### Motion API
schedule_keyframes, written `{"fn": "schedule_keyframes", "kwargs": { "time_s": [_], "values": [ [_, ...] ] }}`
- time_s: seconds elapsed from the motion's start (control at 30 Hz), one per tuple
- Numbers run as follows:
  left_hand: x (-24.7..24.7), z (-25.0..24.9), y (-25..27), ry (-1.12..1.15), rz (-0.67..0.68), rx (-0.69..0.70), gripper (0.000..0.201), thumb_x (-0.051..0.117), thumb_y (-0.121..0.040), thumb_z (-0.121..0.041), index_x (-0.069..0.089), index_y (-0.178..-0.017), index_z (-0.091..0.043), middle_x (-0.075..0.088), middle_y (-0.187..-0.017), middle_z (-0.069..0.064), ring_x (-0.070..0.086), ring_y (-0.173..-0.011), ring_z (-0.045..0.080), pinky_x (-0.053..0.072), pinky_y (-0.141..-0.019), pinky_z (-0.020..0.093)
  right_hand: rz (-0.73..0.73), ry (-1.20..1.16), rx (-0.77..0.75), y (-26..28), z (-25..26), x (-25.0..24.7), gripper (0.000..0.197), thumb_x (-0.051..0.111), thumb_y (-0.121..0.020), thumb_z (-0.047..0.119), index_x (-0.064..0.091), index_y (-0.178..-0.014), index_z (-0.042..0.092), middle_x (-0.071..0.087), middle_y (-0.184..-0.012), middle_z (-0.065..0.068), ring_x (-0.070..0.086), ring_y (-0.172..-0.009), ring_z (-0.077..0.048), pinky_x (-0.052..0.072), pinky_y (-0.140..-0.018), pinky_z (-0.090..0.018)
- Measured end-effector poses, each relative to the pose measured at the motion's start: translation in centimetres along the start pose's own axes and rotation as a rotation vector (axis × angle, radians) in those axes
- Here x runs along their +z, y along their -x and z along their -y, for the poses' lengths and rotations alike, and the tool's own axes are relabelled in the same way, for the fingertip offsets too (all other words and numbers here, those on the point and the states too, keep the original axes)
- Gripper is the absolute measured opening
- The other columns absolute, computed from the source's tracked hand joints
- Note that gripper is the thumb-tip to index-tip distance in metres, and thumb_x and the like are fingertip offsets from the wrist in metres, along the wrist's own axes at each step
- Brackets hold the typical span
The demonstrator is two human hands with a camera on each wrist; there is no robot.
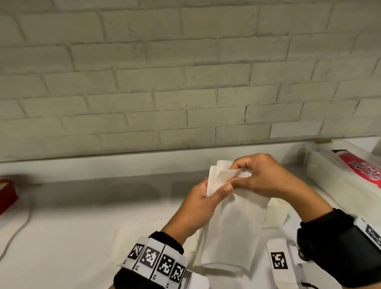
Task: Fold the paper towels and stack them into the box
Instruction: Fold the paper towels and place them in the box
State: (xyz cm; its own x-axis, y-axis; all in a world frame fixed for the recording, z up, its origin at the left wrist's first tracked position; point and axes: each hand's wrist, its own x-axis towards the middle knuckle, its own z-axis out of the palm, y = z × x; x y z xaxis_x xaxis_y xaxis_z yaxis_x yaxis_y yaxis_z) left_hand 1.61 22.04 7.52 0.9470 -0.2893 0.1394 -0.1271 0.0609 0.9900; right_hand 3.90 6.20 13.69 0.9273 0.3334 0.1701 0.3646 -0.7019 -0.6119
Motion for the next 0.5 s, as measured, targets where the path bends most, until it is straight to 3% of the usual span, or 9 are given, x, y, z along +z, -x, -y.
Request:
{"fn": "schedule_keyframes", "kwargs": {
  "time_s": [0.13, 0.33, 0.4, 0.5],
  "values": [
    [-0.2, 0.21, -0.09, 0.096, -0.038, -0.025, 0.043, 0.038, -0.087, -0.046, 0.066, -0.103, -0.018, 0.073, -0.09, -0.003, 0.069, -0.088, 0.009, 0.053, -0.077, 0.019, 0.029, -0.041, 0.021, 0.08, 0.17, 0.09, 0.018, 0.081, -0.068, 0.028, 0.064, -0.065, 0.035, 0.067, -0.075, 0.01, 0.058, -0.073, -0.006, 0.047, -0.07, -0.024],
    [-0.44, 0.4, -0.14, 0.192, -0.053, -0.104, 0.047, 0.025, -0.1, -0.037, 0.066, -0.1, -0.014, 0.074, -0.082, -0.003, 0.069, -0.074, 0.007, 0.051, -0.061, 0.016, 0.022, -0.074, 0.028, -0.16, 0.11, 0.21, 0.019, 0.082, -0.066, 0.025, 0.065, -0.064, 0.034, 0.067, -0.076, 0.008, 0.058, -0.075, -0.007, 0.048, -0.071, -0.026],
    [-0.55, 0.36, -0.17, 0.17, -0.078, -0.11, 0.045, 0.027, -0.1, -0.036, 0.066, -0.103, -0.014, 0.074, -0.087, -0.001, 0.069, -0.079, 0.009, 0.053, -0.068, 0.019, 0.022, -0.108, 0.026, -0.02, 0.01, 0.02, 0.019, 0.083, -0.065, 0.024, 0.067, -0.063, 0.033, 0.069, -0.076, 0.007, 0.059, -0.075, -0.008, 0.049, -0.072, -0.028],
    [-0.65, 0.18, -0.07, 0.138, -0.082, -0.119, 0.042, 0.031, -0.1, -0.037, 0.065, -0.108, -0.016, 0.071, -0.103, 0.004, 0.067, -0.098, 0.016, 0.052, -0.088, 0.029, 0.023, -0.158, 0.027, 0.06, -0.05, -0.46, 0.019, 0.084, -0.063, 0.02, 0.068, -0.062, 0.031, 0.068, -0.073, 0.006, 0.059, -0.07, -0.008, 0.049, -0.069, -0.028]
  ]
}}
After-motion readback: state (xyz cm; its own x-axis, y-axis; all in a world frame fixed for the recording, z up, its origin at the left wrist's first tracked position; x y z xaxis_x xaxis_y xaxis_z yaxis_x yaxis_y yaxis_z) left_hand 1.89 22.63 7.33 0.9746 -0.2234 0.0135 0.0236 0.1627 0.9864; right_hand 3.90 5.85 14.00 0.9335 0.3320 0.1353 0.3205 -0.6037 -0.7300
